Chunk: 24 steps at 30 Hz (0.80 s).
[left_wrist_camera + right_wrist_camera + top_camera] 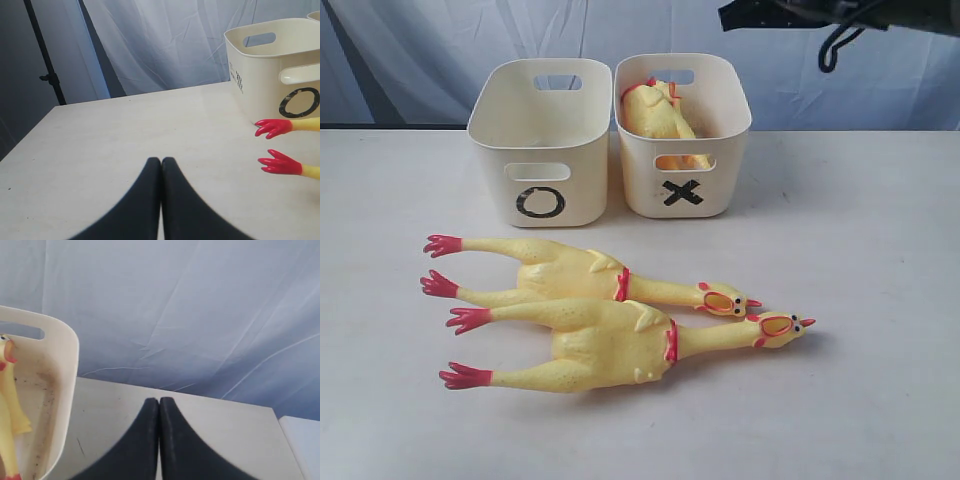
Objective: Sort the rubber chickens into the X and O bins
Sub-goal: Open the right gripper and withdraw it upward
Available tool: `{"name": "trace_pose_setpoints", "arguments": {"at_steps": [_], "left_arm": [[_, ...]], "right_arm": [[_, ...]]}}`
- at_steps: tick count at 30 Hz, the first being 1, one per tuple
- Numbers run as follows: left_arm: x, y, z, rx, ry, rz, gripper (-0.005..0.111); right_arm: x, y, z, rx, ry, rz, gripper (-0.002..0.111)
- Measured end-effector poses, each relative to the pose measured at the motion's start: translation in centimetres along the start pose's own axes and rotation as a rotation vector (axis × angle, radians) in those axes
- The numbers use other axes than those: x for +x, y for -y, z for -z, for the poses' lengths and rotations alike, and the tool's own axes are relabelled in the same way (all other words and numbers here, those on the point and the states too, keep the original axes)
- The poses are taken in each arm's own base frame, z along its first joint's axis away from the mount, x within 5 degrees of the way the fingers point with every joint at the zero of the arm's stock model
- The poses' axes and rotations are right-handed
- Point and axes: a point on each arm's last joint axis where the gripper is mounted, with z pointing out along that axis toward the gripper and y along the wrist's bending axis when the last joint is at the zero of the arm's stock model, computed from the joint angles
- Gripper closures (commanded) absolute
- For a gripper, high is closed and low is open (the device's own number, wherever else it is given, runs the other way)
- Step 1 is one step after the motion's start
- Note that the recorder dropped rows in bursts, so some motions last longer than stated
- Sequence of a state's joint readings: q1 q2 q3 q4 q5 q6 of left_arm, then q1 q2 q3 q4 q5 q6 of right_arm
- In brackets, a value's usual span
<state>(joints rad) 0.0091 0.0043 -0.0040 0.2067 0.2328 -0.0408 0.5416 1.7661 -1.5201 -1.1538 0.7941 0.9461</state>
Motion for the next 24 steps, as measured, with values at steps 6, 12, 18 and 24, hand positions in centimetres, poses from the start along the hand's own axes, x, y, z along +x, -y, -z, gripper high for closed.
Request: {"name": "trace_pose_setpoints", "arguments": {"at_steps": [6, 12, 18, 24], "left_arm": [[0.0, 0.0, 0.0, 0.0, 0.0, 0.0, 0.107], [0.0, 0.0, 0.0, 0.0, 0.0, 0.0, 0.107], [0.0, 0.0, 0.0, 0.0, 0.0, 0.0, 0.107], [0.0, 0.0, 0.0, 0.0, 0.0, 0.0, 0.107]], "right_arm": [[-1.2, 2.3, 2.9, -0.025, -0.004, -0.036, 0.108], [-2.0, 4.3, 5.6, -0.073, 0.004, -0.086, 0.108], [-2.5, 5.6, 7.8, -0.129, 0.004, -0.135, 0.108], [-2.7, 6.7, 9.5, -0.169, 0.006, -0.122, 0.108]]}}
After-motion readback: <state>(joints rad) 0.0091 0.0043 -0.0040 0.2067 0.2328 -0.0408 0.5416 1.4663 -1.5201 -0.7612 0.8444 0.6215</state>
